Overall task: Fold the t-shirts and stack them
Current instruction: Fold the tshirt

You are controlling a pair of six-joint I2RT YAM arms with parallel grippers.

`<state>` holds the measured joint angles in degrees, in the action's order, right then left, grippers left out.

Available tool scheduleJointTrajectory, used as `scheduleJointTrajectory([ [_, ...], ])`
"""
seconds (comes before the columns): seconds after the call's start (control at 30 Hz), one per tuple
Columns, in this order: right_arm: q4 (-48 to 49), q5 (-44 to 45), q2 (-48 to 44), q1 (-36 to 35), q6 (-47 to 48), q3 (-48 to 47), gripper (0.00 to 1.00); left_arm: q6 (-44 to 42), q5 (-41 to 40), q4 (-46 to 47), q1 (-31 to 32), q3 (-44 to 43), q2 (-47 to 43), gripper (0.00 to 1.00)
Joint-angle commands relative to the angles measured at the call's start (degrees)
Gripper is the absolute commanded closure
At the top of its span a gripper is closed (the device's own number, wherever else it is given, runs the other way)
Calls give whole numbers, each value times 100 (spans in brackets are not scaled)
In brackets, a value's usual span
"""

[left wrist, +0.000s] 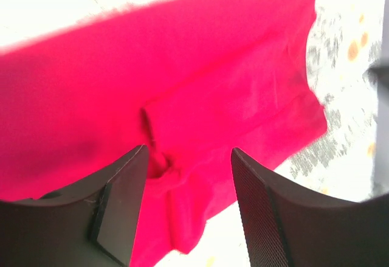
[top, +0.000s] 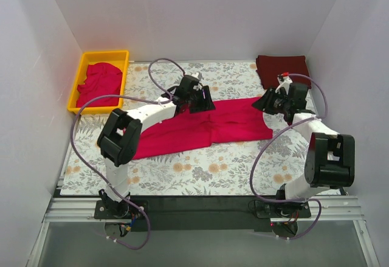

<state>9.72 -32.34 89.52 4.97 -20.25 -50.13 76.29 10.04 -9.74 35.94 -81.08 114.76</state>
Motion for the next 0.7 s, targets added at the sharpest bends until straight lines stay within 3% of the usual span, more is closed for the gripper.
scheduleJointTrajectory([
  [0.0,-945,1176,-494,-487,232,424,60,-746,-1354,-808,-122,100,-858,44],
  [0.1,-963,1546,-786,-839,30,820,60,-1089,-2189,-1248,-324,425,-1034,44],
  [0.3,-963,1652,-541,-963,161,1040,61,-1240,-2892,-1854,-773,936,-895,45],
  [0.53,-963,2056,302,-972,478,654,62,-871,-3245,-2769,-1028,1401,-516,48],
  [0.67,-963,2381,1039,-946,583,93,62,-432,-3062,-3261,-1019,1788,-656,49],
])
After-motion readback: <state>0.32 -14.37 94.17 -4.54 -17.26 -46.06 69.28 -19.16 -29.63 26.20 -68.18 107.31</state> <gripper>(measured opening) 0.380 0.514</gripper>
